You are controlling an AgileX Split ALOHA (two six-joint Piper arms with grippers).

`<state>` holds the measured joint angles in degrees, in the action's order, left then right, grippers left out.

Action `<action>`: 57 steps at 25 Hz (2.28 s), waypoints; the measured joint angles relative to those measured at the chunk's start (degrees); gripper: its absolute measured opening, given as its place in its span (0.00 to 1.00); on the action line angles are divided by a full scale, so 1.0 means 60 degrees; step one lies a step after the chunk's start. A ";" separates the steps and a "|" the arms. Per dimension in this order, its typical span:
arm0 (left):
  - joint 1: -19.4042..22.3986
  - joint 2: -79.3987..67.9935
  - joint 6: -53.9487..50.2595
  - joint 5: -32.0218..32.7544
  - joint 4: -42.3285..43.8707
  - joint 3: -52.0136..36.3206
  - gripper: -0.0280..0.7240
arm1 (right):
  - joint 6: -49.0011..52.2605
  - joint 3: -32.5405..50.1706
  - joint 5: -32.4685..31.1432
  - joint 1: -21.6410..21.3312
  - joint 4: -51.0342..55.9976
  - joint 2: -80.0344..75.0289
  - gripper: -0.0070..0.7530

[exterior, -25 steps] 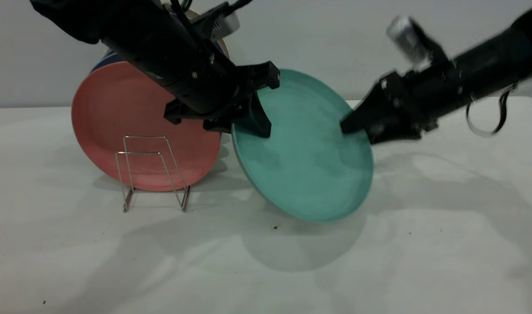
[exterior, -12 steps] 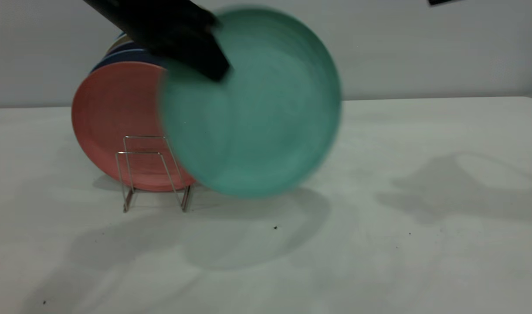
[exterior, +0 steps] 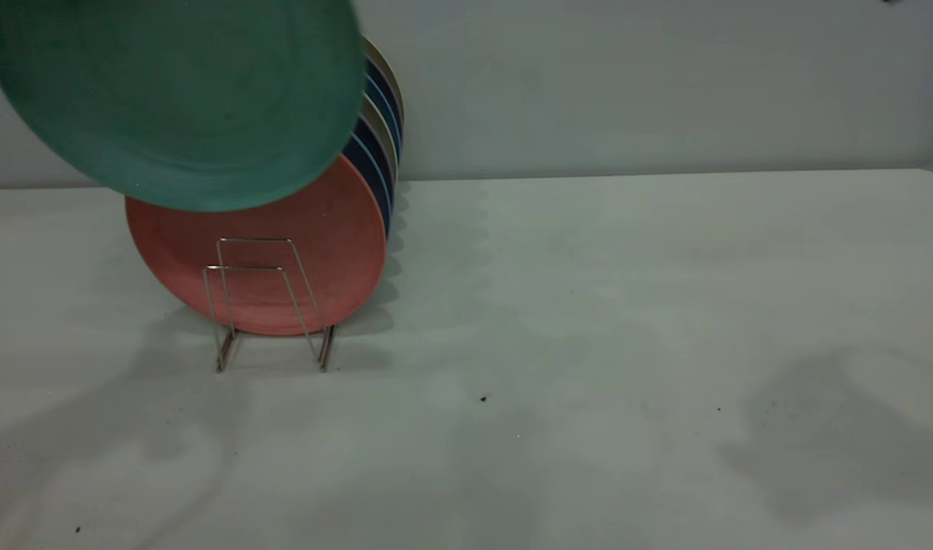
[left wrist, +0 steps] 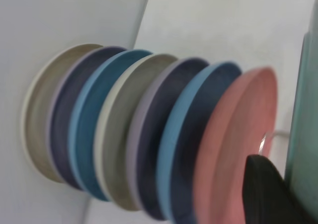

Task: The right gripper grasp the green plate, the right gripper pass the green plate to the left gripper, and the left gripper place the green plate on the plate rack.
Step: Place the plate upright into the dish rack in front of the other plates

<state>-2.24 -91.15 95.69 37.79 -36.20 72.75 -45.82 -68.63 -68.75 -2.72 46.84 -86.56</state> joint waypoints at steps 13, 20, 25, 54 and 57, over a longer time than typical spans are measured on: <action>0.0157 -0.0481 0.3268 -0.0186 -0.0018 -0.0061 0.21 | 0.0923 0.4097 -0.0078 0.0000 -0.1207 0.4345 0.48; 0.0157 -0.1208 0.3300 -0.0558 -0.0040 -0.0061 0.21 | 0.2292 0.4795 -0.0189 0.0000 -0.2674 0.6542 0.48; 0.0157 -0.1628 0.3633 -0.0810 -0.0531 -0.0061 0.21 | 0.2774 0.5341 -0.0293 0.0000 -0.2868 0.8145 0.48; 0.0157 -0.2826 0.3862 -0.1124 -0.0885 -0.0061 0.21 | 0.4299 0.5738 -0.0387 0.0000 -0.5204 1.1481 0.47; 0.0157 -0.3013 0.3862 -0.1201 -0.0925 -0.0061 0.21 | 0.4308 0.5738 -0.0387 0.0000 -0.5323 1.1485 0.47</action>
<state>-1.30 -109.23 118.87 30.58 -41.76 72.39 -19.98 -34.20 -71.08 -2.72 14.90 -17.65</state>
